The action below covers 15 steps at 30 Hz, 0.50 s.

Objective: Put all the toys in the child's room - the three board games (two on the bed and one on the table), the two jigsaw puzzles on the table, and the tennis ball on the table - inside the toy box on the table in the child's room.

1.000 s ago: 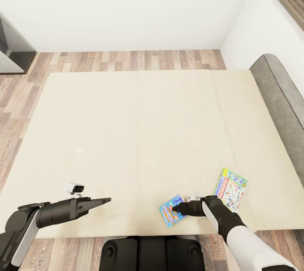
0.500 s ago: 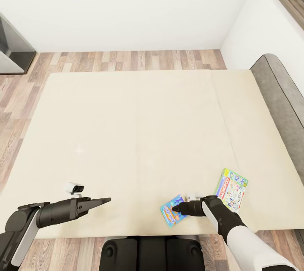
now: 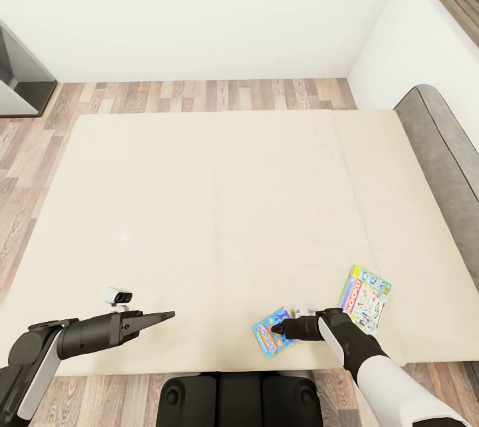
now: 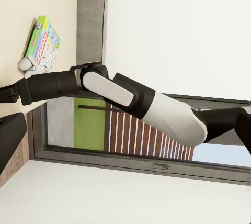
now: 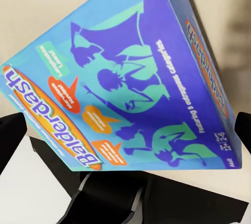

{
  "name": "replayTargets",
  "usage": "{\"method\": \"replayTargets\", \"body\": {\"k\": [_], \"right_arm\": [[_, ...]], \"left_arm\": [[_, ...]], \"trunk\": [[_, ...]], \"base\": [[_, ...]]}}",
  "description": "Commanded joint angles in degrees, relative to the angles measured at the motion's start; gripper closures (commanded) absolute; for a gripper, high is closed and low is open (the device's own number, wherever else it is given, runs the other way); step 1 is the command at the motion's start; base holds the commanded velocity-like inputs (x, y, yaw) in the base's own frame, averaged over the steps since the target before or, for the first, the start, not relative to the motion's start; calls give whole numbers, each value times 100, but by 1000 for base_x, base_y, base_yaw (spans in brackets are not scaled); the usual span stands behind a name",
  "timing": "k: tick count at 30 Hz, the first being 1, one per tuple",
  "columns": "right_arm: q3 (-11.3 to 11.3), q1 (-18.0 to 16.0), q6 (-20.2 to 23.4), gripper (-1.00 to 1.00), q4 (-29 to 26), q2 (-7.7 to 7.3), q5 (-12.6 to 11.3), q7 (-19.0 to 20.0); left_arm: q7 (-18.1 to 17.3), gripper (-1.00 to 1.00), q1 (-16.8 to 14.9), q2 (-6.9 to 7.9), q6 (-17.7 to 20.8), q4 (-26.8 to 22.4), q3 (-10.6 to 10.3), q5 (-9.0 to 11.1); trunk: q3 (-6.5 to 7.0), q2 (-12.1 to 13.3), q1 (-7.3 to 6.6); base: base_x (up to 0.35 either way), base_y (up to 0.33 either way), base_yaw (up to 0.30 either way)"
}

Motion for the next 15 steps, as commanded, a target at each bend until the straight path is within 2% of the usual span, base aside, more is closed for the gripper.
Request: {"method": "replayTargets", "body": {"k": [1,15], "right_arm": [[40,-1,30,-100,-9,-8,-58,-17],[42,-1,23,-100,-9,-8,-58,-17]], "left_arm": [[-16,-100,-1,1,60,-2,-1,7],[-13,-100,-1,1,67,-2,-1,-1]], "trunk": [[-6,-9,3],[-6,-9,3]], "base": [[0,14,0],[0,12,0]]}}
